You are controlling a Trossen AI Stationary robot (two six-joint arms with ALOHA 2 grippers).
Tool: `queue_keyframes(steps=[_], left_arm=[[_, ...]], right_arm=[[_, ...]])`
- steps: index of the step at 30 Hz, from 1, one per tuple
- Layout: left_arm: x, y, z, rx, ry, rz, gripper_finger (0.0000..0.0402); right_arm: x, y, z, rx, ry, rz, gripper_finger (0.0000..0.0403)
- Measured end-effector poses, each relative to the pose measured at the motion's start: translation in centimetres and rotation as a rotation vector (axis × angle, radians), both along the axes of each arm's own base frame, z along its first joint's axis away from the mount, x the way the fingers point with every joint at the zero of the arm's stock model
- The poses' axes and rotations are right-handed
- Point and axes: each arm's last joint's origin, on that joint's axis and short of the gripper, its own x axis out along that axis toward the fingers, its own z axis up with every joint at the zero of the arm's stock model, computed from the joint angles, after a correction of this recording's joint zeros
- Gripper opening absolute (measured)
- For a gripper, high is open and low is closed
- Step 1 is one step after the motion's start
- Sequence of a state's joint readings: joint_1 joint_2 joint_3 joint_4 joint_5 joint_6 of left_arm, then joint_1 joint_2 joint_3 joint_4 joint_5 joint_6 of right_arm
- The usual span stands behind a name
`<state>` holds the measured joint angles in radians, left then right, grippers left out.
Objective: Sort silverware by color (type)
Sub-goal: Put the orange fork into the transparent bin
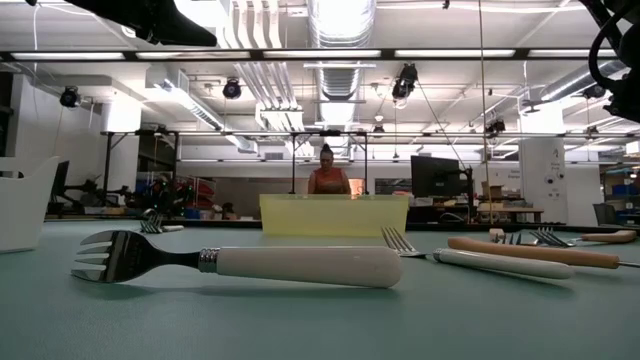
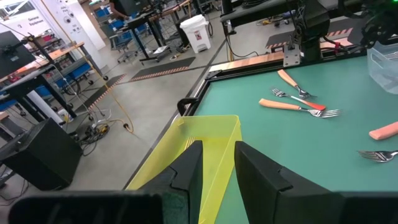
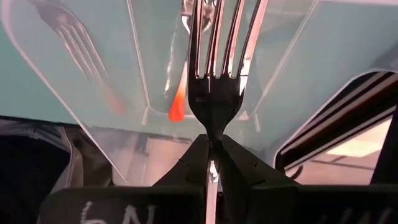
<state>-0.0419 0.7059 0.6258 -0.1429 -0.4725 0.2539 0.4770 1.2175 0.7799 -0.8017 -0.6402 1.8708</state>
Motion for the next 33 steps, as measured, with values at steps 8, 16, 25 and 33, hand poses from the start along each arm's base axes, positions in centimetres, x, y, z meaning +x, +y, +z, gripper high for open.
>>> queue_keyframes(steps=[8, 16, 25, 33], left_arm=[[0.0, 0.0, 0.0, 0.000, 0.000, 0.000, 0.0075], [0.0, 0.0, 0.0, 0.000, 0.000, 0.000, 0.0075], [0.0, 0.0, 0.0, 0.000, 0.001, 0.000, 0.0075], [0.0, 0.0, -0.1, 0.001, 0.008, 0.000, 0.0075]], right_arm=[[-0.1, 0.2, 0.2, 0.077, 0.022, 0.039, 0.0013], [-0.1, 0.0, 0.0, 0.025, -0.002, 0.036, 0.0013], [-0.9, -1.5, -0.3, -0.077, 0.111, 0.001, 0.0013], [-0.8, -3.1, -0.4, -0.110, 0.110, 0.006, 0.0013]])
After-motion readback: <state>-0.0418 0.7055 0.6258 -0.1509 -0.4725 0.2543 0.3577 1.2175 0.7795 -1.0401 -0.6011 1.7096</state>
